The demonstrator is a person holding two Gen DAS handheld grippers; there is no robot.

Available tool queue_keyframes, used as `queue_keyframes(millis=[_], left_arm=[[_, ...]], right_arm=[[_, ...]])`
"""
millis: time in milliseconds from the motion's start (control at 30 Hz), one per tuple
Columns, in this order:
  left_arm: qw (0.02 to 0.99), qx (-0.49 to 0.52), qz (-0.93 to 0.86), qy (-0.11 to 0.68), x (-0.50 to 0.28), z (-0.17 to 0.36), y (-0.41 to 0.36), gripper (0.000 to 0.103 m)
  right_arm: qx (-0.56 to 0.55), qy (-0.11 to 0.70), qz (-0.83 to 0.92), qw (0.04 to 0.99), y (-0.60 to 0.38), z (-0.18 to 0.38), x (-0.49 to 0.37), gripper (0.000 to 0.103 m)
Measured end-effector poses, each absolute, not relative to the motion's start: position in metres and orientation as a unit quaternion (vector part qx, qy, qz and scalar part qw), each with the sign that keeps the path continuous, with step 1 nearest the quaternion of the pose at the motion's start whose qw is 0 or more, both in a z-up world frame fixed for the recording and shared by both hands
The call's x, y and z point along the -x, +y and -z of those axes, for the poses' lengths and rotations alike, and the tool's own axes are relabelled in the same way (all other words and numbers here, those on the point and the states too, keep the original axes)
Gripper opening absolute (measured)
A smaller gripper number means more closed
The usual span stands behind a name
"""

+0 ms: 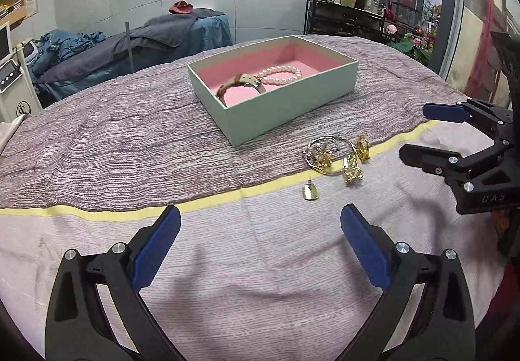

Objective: Organize jewelry
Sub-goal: 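Withdraw both tools from the box toward the remaining gold jewelry, then grasp a gold earring with the left tool while the right tool grasps a gold ring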

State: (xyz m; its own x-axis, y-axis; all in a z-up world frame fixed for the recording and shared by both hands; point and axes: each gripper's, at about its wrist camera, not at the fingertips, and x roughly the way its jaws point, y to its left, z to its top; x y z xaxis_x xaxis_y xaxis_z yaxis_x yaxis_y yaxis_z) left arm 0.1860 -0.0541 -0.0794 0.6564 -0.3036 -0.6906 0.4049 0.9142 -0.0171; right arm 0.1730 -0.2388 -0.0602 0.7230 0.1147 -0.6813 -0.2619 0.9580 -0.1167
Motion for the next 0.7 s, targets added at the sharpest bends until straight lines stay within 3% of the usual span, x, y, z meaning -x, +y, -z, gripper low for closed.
queue_keyframes(millis=[67, 200, 367, 700], left_arm=[[0.904, -0.069, 0.202, 0.370, -0.187, 0.082, -0.058, 0.095], [0.893, -0.082, 0.215, 0.387, -0.190, 0.087, -0.070, 0.080], [0.879, -0.097, 0.231, 0.405, -0.199, 0.096, -0.082, 0.059], [0.867, -0.084, 0.261, 0.416, -0.213, 0.096, -0.092, 0.030]], right_arm=[[0.113, 0.364, -0.111, 0.918, -0.234, 0.063, -0.173, 0.079], [0.123, 0.383, -0.122, 0.908, -0.229, 0.068, -0.180, 0.065], [0.152, 0.400, -0.146, 0.892, -0.220, 0.073, -0.190, 0.062], [0.209, 0.410, -0.202, 0.865, -0.210, 0.081, -0.210, 0.055]])
